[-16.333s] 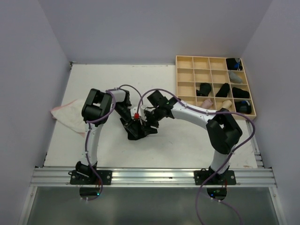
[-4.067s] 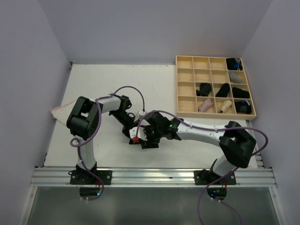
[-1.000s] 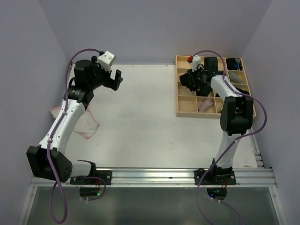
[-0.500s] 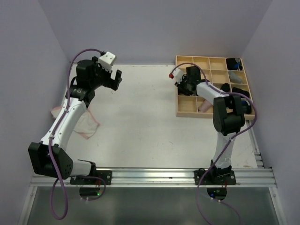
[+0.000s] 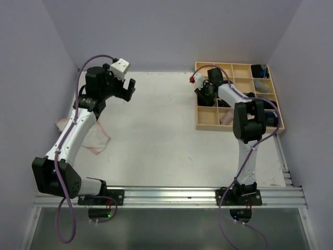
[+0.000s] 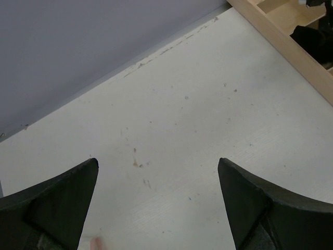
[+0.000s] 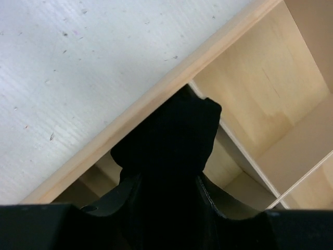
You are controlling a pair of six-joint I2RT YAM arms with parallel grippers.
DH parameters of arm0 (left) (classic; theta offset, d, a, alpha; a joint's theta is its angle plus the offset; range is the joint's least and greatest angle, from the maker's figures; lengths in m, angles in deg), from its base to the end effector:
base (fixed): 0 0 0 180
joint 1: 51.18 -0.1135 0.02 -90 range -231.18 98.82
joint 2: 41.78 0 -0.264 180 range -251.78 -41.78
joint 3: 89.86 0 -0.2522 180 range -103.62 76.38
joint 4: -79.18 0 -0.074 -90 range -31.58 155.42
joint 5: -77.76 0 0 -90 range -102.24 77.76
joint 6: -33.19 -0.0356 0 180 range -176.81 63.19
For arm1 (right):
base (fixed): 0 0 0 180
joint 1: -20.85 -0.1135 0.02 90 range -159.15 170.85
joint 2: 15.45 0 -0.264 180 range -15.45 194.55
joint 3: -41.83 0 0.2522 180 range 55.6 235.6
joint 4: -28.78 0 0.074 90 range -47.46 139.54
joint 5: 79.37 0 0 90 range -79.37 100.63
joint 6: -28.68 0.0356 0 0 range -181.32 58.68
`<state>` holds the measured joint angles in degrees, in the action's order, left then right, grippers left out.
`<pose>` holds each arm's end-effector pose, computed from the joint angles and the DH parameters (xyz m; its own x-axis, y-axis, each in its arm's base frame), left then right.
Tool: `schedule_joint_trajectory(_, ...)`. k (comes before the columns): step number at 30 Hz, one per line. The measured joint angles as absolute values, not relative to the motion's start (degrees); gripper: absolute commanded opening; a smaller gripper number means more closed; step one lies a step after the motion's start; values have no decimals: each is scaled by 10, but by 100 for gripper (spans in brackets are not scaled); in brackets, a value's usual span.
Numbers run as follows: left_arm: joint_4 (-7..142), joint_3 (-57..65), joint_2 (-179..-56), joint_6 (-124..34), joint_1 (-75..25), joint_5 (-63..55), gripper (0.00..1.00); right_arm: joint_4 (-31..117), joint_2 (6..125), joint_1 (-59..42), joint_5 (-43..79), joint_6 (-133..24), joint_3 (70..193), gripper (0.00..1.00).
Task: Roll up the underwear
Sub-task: Place the rolled underwear into the container
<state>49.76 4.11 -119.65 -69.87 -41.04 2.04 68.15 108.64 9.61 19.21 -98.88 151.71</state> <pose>0.3088 -0.0642 0.3681 -0.2580 0.2686 -0.9280 0.4673 0.8754 0.1235 0.4671 0.0982 0.1824 -0.4552 -0.7050 -0.5438 -0.7028 0.6595 -0.2667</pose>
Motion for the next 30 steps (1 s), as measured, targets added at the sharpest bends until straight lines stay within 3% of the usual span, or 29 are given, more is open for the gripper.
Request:
schedule_joint_trajectory(6,495,41,-1205,-699,-410,23,100,756,1141,128,236,-950,1610,1)
schedule_joint_trajectory(9,492,41,-1211,-699,-410,24,100,777,1145,130,241,-945,1622,8)
schedule_joint_trajectory(12,489,41,-1212,-699,-410,25,100,798,1151,130,241,-943,1636,24)
schedule_joint_trajectory(13,488,41,-1213,-699,-410,25,100,805,1155,130,241,-942,1643,34)
schedule_joint_trajectory(16,481,41,-1214,-699,-410,25,100,823,1165,130,241,-935,1659,44)
schedule_joint_trajectory(30,470,41,-1217,-699,-410,25,100,879,1165,130,212,-900,1693,64)
